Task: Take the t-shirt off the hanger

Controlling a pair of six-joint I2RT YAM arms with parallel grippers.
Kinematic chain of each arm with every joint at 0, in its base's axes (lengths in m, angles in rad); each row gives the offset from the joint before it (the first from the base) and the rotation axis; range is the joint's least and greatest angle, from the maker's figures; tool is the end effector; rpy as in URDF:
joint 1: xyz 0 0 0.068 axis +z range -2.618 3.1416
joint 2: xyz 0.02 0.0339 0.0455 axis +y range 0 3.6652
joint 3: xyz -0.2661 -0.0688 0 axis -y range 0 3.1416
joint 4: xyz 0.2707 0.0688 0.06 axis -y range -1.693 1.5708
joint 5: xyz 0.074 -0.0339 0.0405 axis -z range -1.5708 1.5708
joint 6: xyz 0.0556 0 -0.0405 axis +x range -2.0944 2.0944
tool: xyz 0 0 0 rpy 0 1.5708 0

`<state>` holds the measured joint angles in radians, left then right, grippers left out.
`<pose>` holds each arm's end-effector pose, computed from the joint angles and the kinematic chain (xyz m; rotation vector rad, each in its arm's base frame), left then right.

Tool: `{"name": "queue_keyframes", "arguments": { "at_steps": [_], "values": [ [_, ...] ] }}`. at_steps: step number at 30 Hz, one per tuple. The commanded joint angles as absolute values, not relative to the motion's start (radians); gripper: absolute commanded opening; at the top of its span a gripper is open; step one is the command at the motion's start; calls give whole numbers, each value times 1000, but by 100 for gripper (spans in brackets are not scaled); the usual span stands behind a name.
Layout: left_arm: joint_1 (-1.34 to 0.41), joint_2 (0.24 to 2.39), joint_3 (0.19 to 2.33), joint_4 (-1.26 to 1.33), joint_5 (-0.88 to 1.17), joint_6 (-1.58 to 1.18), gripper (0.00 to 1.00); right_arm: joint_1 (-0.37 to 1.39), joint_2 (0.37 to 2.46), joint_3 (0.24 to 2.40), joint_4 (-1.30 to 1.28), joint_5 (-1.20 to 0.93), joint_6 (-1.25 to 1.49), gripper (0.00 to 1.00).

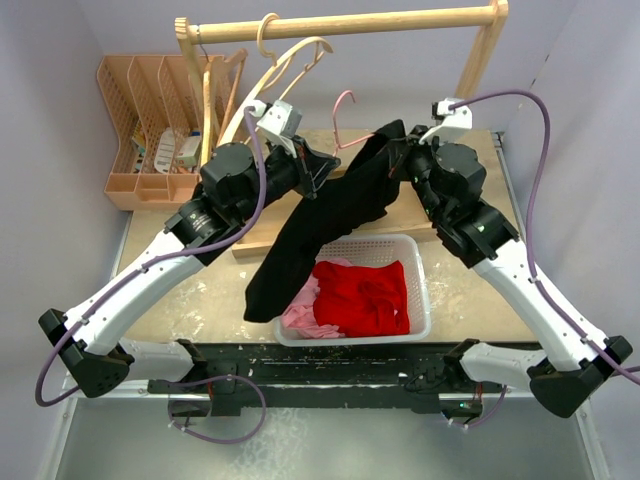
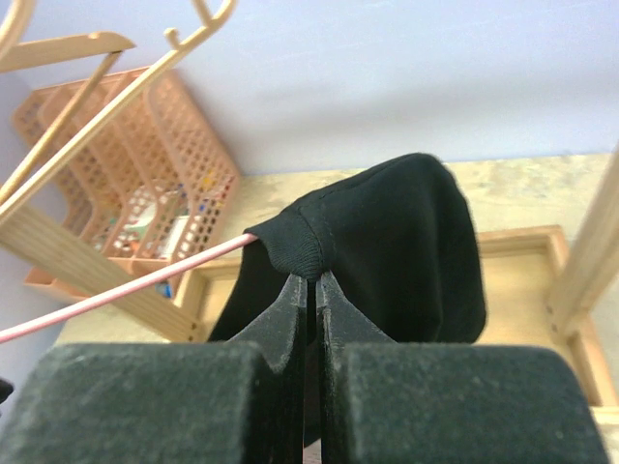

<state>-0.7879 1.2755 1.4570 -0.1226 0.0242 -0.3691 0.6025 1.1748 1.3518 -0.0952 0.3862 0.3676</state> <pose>0.2299 -0.2330 0.4836 0.3498 1.5482 -0.9365 0.2577 0.1518 0.4760 0.1387 1.5085 0.4935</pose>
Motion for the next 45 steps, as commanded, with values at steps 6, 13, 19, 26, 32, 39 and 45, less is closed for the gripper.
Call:
{"name": "queue_keyframes", "arguments": {
  "at_steps": [6,13,19,26,32,39,45],
  "values": [
    [-792,1189,1412,-131,172,-352,0,602,1202,1443,-120,736,230,0],
    [-793,1114,1363,-162,267,-393,0,578,1265,1463,-129,862,201,0],
    [-793,1052,1332,-167,235,-397,0,539,1272,1444,-193,849,277,0],
    [-793,1087,1321,-115,225,-408,0,543,1212,1375,-173,694,280,0],
    [-793,1130,1308,-6,165,-425,0,567,1124,1286,-165,567,318,0],
    [-793,1138,1308,84,139,-446,0,568,1052,1206,-189,548,351,0],
    [-792,1101,1338,18,140,-407,0,566,1030,1204,-226,714,393,0]
  ]
}}
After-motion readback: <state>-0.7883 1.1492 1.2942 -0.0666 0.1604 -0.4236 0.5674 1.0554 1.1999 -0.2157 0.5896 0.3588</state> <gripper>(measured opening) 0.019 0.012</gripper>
